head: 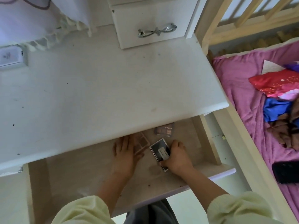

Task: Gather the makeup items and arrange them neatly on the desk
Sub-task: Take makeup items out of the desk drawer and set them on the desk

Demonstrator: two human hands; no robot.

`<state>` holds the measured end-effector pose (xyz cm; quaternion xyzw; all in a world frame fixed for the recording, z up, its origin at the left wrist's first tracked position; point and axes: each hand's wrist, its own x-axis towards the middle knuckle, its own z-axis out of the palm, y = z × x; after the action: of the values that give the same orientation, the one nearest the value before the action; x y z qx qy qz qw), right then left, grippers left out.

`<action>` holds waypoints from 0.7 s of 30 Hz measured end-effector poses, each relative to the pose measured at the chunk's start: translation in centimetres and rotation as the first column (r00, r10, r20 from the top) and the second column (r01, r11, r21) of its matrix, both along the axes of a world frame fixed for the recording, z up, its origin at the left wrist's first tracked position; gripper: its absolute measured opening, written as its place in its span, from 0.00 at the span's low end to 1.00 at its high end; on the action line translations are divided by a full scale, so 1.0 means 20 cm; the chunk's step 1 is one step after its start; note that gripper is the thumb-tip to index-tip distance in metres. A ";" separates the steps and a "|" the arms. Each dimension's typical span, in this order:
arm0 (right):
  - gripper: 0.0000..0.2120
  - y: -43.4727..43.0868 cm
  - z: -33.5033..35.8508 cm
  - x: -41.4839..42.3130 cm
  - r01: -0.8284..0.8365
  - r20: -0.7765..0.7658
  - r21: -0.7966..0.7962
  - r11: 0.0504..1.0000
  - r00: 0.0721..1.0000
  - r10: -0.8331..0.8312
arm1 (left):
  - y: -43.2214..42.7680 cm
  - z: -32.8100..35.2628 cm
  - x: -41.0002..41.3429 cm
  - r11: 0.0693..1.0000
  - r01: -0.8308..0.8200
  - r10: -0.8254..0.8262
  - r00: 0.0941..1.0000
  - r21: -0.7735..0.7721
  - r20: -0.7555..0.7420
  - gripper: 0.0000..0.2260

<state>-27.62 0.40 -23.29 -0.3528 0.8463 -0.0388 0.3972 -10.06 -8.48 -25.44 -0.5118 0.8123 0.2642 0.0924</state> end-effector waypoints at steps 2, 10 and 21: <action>0.36 0.01 0.00 0.01 0.006 0.003 0.024 1.000 1.000 -0.006 | 0.03 -0.01 0.04 0.999 -0.040 0.039 0.999 -0.020 -0.036 0.40; 0.38 0.02 -0.02 0.03 0.046 -0.006 0.032 0.998 0.999 -0.046 | -0.07 0.06 0.00 0.979 -0.178 0.167 0.980 0.100 0.107 0.48; 0.31 0.03 0.00 0.06 -0.006 0.124 0.072 0.997 0.992 -0.002 | -0.01 0.10 0.00 0.978 -0.185 0.177 0.981 0.097 0.080 0.20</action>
<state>-26.46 1.03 -23.23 -0.3360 0.8206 -0.0296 0.4614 -10.05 -8.77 -23.49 -0.5872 0.7435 0.2952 0.1233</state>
